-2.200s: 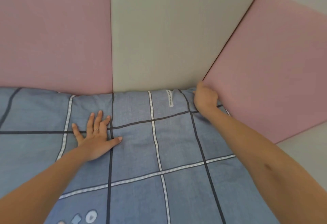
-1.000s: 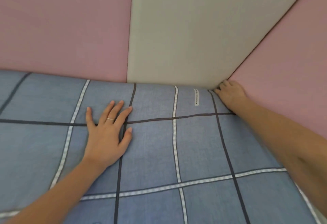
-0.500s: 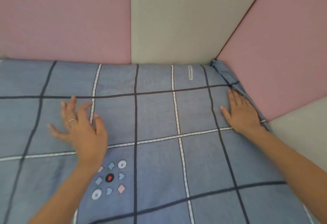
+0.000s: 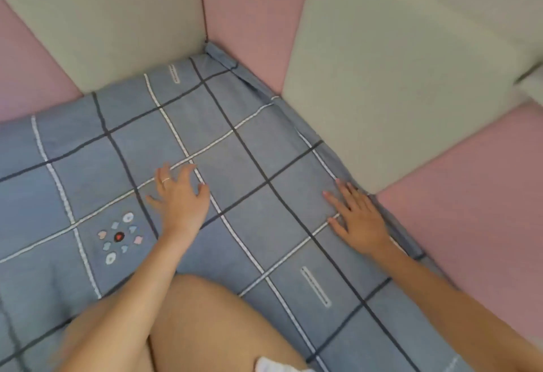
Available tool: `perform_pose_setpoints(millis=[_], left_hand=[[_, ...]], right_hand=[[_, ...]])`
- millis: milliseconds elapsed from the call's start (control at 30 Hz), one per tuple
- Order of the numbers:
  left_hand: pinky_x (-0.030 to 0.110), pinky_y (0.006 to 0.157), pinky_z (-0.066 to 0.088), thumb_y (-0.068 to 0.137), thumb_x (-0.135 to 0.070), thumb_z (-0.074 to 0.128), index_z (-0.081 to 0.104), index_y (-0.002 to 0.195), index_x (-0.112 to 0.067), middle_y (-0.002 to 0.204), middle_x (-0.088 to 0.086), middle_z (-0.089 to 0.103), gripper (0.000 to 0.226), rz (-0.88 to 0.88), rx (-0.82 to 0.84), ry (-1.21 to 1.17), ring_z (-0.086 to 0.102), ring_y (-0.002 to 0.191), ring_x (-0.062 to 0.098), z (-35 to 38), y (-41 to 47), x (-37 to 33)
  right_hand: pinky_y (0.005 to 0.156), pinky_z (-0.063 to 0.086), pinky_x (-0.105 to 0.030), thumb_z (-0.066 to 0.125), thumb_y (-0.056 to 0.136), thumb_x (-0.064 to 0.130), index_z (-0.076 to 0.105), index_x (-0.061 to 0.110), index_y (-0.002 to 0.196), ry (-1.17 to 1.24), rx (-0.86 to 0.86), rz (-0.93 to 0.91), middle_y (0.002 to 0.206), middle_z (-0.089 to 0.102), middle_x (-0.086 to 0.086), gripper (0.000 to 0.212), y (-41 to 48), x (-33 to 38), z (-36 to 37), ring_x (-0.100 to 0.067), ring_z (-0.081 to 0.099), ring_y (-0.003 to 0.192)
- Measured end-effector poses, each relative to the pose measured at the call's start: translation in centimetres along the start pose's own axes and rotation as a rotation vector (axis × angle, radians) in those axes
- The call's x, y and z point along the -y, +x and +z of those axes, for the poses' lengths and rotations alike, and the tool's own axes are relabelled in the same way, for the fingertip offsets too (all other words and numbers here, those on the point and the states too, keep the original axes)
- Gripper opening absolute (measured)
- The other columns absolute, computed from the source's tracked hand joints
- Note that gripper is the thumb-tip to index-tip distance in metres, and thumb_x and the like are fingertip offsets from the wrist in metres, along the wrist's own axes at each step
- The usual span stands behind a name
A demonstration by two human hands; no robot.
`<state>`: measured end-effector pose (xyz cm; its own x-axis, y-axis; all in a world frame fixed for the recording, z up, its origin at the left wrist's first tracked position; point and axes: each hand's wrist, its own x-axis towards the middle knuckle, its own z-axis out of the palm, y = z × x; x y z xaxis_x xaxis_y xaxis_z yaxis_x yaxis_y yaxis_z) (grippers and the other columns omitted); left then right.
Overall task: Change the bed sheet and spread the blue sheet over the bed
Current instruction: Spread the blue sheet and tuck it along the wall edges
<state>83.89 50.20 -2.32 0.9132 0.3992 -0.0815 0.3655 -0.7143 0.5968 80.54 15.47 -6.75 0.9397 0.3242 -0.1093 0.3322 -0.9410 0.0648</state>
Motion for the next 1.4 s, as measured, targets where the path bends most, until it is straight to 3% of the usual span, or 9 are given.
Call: perform_pose_setpoints(millis=[133, 267, 467, 667, 900, 1033, 1200, 1300, 1400], left_hand=[[0.06, 0.111, 0.015, 0.088, -0.012, 0.055, 0.057, 0.126, -0.015, 0.15, 0.02, 0.026, 0.038, 0.083, 0.146, -0.015, 0.019, 0.142, 0.031, 3.7, -3.1, -5.3], [0.054, 0.111, 0.022, 0.087, -0.012, 0.057, 0.06, 0.122, -0.015, 0.147, 0.017, 0.033, 0.035, 0.24, 0.304, 0.015, 0.027, 0.14, 0.028, 8.0, -7.9, -8.8], [0.046, 0.104, 0.038, 0.08, -0.004, 0.063, 0.06, 0.12, -0.007, 0.139, 0.019, 0.045, 0.04, 0.668, 0.593, 0.089, 0.046, 0.124, 0.036, 12.6, -13.7, -12.2], [0.034, 0.104, 0.037, 0.078, 0.011, 0.055, 0.058, 0.123, -0.002, 0.135, 0.017, 0.05, 0.046, 0.961, 0.704, 0.015, 0.05, 0.122, 0.033, 14.4, -17.5, -15.7], [0.039, 0.071, 0.056, 0.059, -0.002, 0.072, 0.055, 0.13, -0.009, 0.129, 0.011, 0.058, 0.074, 1.527, 0.628, 0.335, 0.062, 0.102, 0.03, 17.0, -23.7, -18.6], [0.037, 0.08, 0.049, 0.031, -0.021, 0.092, 0.06, 0.126, -0.012, 0.119, 0.008, 0.062, 0.1, 1.466, 0.611, 0.653, 0.062, 0.098, 0.026, 18.8, -26.7, -18.8], [0.036, 0.059, 0.043, 0.081, -0.001, 0.06, 0.058, 0.108, -0.009, 0.117, 0.011, 0.055, 0.028, 1.34, 0.648, 0.631, 0.06, 0.091, 0.03, 18.4, -27.3, -19.5], [0.024, 0.038, 0.025, 0.053, 0.012, 0.072, 0.06, 0.074, -0.004, 0.078, 0.016, 0.062, 0.03, 1.39, 0.561, 0.556, 0.058, 0.045, 0.03, 17.9, -27.4, -20.3], [0.017, 0.039, 0.016, 0.039, 0.016, 0.076, 0.057, 0.07, -0.004, 0.059, 0.013, 0.057, 0.041, 1.366, 0.445, 0.463, 0.048, 0.029, 0.03, 17.7, -27.4, -20.9]], right_hand=[[0.116, 0.018, -0.045, 0.047, 0.089, 0.037, 0.04, 0.008, 0.142, 0.077, -0.196, 0.186, 0.147, 0.038, -0.019, 0.061, -3.3, 3.3, 0.1, -0.037, 0.038, 0.134], [0.114, 0.021, -0.05, 0.059, 0.08, 0.039, 0.03, 0.029, 0.147, -0.005, 0.0, -0.438, 0.156, 0.027, 0.0, 0.074, -11.4, 7.3, 1.9, -0.029, 0.027, 0.142], [0.11, 0.019, -0.038, 0.018, 0.096, 0.061, 0.039, 0.024, 0.144, 0.191, 0.095, 0.469, 0.145, 0.046, 0.0, 0.064, -21.8, -3.4, 3.6, -0.026, 0.049, 0.127], [0.092, 0.043, -0.039, 0.07, 0.073, 0.034, 0.049, 0.007, 0.132, 0.215, -0.15, 0.831, 0.128, 0.054, -0.013, 0.068, -23.5, -2.8, 2.0, -0.031, 0.05, 0.113], [0.087, 0.042, -0.038, 0.074, 0.076, 0.039, 0.055, 0.008, 0.12, 0.586, 0.064, 1.134, 0.119, 0.058, -0.015, 0.057, -22.8, -4.2, 1.6, -0.033, 0.053, 0.11], [0.084, 0.036, -0.037, 0.06, 0.085, 0.021, 0.058, 0.017, 0.107, 0.475, -0.002, 1.218, 0.114, 0.062, -0.005, 0.023, -21.1, -3.6, 1.5, -0.028, 0.05, 0.11], [0.053, 0.039, -0.028, 0.079, 0.054, 0.006, 0.061, 0.014, 0.07, 0.3, -0.141, 0.969, 0.074, 0.058, -0.005, 0.026, -23.6, -2.0, 1.5, -0.025, 0.057, 0.066], [0.059, 0.042, -0.034, 0.071, 0.069, 0.009, 0.06, 0.009, 0.083, 0.328, -0.059, 1.033, 0.085, 0.061, -0.01, 0.018, -26.0, -2.9, 1.0, -0.032, 0.061, 0.078], [0.065, 0.041, -0.037, 0.057, 0.088, 0.02, 0.056, 0.007, 0.103, 0.368, -0.038, 1.211, 0.109, 0.058, -0.014, 0.02, -28.7, -4.9, 0.9, -0.035, 0.06, 0.094]])
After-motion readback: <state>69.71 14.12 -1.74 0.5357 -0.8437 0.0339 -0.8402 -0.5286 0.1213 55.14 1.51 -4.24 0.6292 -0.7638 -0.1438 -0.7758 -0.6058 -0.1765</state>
